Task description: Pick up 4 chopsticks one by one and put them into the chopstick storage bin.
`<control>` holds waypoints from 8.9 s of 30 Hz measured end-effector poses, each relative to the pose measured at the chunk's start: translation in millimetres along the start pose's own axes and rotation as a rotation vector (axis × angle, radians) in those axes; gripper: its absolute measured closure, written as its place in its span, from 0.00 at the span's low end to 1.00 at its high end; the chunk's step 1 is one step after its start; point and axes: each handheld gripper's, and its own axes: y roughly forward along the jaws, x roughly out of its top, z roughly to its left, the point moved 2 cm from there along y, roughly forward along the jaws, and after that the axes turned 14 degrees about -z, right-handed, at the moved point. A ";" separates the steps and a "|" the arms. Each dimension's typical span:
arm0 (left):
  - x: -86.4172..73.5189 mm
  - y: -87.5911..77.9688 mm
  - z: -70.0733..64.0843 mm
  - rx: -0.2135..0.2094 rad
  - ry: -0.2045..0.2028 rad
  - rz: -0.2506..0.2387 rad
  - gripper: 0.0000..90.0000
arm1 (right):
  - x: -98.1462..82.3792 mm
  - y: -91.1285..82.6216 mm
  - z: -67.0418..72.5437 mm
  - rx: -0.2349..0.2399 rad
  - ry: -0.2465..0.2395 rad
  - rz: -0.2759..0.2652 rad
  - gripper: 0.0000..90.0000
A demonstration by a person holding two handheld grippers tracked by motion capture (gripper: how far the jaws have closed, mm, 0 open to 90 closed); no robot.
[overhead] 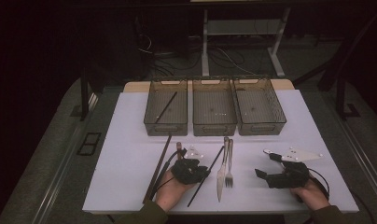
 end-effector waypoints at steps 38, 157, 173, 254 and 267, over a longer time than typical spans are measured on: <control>-1.9 0.1 -9.7 0.159 0.039 0.026 0.94 | 0.0 -0.3 -0.8 -0.006 -0.005 0.003 0.16; 57.9 -84.1 91.3 0.025 -0.011 -0.233 0.95 | -0.4 -0.1 -1.8 -0.010 -0.005 0.009 0.16; 80.0 -89.6 125.1 0.118 -0.015 -0.247 0.95 | -0.7 -0.4 -2.6 -0.012 -0.004 0.007 0.16; 121.3 -54.0 194.6 0.345 -0.082 -0.223 0.50 | -1.0 -2.2 -4.3 -0.010 0.000 0.001 0.16; 109.0 -69.0 162.5 0.282 -0.035 -0.227 0.39 | -1.0 -2.2 -4.4 -0.010 0.001 0.000 0.16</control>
